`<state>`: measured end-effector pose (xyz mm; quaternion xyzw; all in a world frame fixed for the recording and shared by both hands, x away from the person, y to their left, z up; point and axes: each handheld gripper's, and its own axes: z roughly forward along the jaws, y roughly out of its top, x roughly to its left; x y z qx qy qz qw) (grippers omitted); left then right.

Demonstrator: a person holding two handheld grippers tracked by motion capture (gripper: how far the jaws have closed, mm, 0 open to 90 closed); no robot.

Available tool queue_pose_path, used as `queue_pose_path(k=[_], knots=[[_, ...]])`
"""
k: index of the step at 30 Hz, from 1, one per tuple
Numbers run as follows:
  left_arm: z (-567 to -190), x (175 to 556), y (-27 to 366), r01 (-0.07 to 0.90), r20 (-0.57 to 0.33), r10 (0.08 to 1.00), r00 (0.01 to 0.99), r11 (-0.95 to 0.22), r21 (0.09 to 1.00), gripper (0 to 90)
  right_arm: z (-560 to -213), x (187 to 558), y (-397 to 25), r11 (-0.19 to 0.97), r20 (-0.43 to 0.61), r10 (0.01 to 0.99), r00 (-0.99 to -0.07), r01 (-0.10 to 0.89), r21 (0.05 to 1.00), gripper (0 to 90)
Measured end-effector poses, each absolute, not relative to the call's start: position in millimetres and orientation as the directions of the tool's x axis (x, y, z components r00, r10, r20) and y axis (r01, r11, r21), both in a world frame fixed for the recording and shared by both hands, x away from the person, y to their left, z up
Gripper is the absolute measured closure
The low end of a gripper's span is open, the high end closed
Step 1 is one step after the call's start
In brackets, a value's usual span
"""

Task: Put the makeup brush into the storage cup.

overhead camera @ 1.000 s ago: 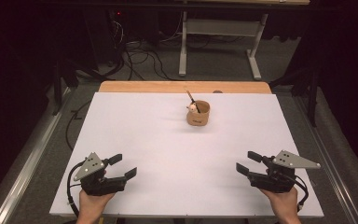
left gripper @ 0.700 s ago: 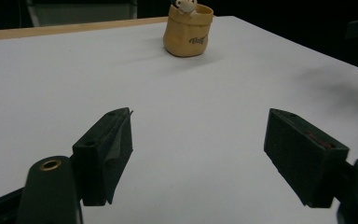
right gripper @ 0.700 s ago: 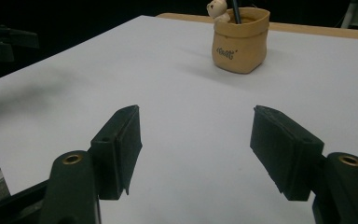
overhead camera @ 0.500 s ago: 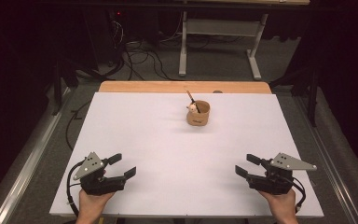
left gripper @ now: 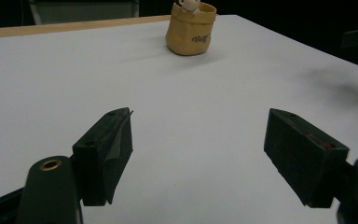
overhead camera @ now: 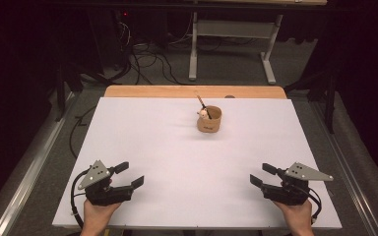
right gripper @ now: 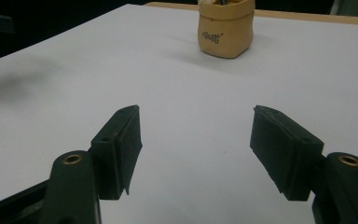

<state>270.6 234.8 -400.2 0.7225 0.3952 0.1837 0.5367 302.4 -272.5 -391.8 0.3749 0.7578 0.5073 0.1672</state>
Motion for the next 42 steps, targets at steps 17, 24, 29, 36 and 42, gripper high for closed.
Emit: queue_pose_path(k=[17,24,29,36,42], knots=[[-401,272,235,0.381,-0.157,0.773,0.615,-0.117,0.917,24.5,-404,308,-277,0.207,0.122,0.764,-0.634,0.420,0.883,35.4],[-401,271,236,0.379,-0.155,0.777,0.611,-0.115,0.918,24.4,-410,309,-278,0.224,0.100,0.785,-0.611,0.431,0.874,35.6],[-401,271,237,0.382,-0.158,0.783,0.602,-0.109,0.917,24.4,-410,309,-277,0.225,0.101,0.783,-0.614,0.430,0.874,35.3],[-401,272,237,0.387,-0.158,0.785,0.599,-0.110,0.916,24.4,-410,309,-278,0.225,0.103,0.785,-0.611,0.436,0.871,35.2],[-402,273,237,0.389,-0.159,0.786,0.598,-0.112,0.914,24.5,-410,309,-278,0.230,0.098,0.782,-0.615,0.431,0.873,35.2]])
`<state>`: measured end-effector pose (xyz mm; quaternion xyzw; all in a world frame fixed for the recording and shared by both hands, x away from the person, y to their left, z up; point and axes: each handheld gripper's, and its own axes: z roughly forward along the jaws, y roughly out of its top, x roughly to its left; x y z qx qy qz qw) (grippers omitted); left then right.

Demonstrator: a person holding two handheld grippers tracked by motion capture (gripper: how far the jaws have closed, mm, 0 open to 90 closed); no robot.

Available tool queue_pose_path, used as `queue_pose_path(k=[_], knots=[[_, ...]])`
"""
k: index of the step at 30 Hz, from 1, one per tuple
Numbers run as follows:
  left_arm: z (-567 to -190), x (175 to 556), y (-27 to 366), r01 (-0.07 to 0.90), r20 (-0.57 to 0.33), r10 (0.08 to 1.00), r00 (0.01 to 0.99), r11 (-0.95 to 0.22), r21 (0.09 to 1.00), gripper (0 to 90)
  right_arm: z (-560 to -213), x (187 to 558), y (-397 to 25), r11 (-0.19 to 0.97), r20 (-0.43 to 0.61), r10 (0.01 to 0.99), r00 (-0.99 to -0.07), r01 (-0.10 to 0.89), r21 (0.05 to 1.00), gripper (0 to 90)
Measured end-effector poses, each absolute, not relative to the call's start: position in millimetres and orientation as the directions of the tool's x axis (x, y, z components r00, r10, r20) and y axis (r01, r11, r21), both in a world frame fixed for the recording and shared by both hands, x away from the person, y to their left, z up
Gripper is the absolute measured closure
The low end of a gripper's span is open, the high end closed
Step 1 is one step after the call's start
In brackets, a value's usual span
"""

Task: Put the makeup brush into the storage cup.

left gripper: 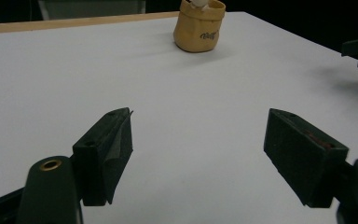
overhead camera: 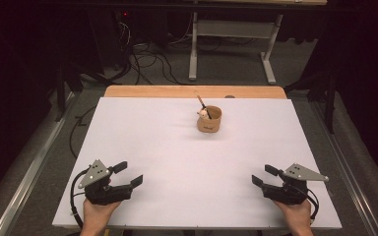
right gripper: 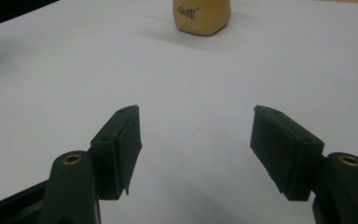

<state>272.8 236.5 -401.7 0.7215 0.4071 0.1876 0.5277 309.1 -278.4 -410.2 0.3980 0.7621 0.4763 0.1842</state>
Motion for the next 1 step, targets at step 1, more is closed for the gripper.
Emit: queue_pose_path(k=[1], knots=[[-401.7,272.9,236.4,0.390,-0.160,0.785,0.599,-0.111,0.914,24.5,-410.1,309.1,-278.3,0.230,0.099,0.781,-0.617,0.430,0.873,35.3]])
